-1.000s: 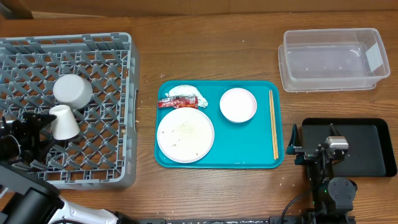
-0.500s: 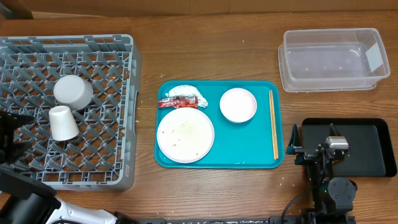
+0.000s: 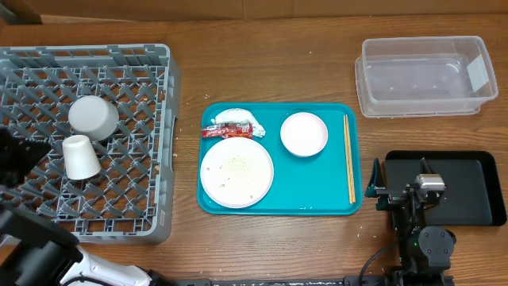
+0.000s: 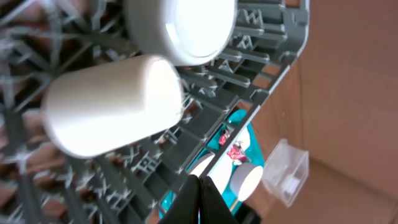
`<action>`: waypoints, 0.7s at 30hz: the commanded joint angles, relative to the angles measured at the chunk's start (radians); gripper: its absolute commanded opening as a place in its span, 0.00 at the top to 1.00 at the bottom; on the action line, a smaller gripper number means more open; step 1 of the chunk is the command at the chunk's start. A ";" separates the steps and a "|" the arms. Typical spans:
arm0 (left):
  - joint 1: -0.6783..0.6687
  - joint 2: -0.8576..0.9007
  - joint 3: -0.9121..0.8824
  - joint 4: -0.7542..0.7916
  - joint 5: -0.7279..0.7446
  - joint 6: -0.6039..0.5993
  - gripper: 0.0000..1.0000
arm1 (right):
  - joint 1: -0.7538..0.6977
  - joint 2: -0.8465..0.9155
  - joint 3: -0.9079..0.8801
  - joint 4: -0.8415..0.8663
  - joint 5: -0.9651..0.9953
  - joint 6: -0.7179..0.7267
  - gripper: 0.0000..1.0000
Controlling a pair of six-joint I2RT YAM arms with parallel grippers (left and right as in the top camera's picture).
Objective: Sort waste into correct bins and load items into the dishwasher
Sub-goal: 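Open the left gripper and withdraw it from the white cup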
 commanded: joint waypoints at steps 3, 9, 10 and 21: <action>-0.103 0.001 0.022 0.082 -0.065 0.033 0.96 | 0.007 -0.009 -0.010 0.008 0.007 -0.004 0.01; -0.203 0.002 0.021 0.188 -0.421 -0.103 0.96 | 0.007 -0.009 -0.010 0.008 0.007 -0.004 0.01; -0.208 0.002 0.021 0.196 -0.443 -0.122 0.96 | 0.007 -0.009 -0.010 0.008 0.007 -0.004 0.00; -0.282 0.014 0.011 0.297 -0.503 -0.199 0.96 | 0.007 -0.009 -0.010 0.008 0.007 -0.004 0.00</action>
